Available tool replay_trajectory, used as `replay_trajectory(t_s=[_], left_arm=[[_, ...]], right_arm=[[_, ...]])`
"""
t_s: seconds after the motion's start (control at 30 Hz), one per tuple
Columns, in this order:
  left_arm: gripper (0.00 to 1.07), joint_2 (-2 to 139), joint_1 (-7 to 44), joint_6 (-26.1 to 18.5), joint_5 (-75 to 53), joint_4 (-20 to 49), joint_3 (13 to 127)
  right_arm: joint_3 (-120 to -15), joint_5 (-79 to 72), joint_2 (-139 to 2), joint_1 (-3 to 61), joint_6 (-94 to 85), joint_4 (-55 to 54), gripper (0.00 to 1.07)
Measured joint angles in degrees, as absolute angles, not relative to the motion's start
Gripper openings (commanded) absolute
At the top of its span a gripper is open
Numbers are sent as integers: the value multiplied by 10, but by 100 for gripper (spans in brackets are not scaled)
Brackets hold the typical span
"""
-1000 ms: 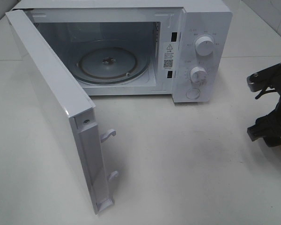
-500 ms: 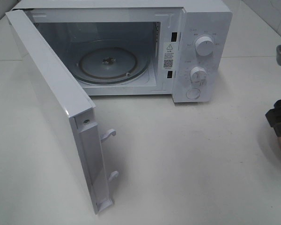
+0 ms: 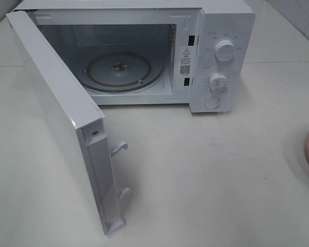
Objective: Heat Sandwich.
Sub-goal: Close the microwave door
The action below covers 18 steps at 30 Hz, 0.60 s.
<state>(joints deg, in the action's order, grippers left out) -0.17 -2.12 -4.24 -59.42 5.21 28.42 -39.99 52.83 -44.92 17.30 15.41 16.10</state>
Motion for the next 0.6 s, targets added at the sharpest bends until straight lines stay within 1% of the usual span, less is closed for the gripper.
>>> replay_trajectory(t_s=[0.47,0.53,0.6], left_arm=[[101,-2,-21,-42,-594,52,284],[101,-2,-21,-42,-594,52,284],[101,-2,-21,-42,-594,52,284]], right_arm=[[-398,582,-310,173,144,159,76],[-380,583,-269,170,139,155,76],[-374,583,-257,165,137,152,76]])
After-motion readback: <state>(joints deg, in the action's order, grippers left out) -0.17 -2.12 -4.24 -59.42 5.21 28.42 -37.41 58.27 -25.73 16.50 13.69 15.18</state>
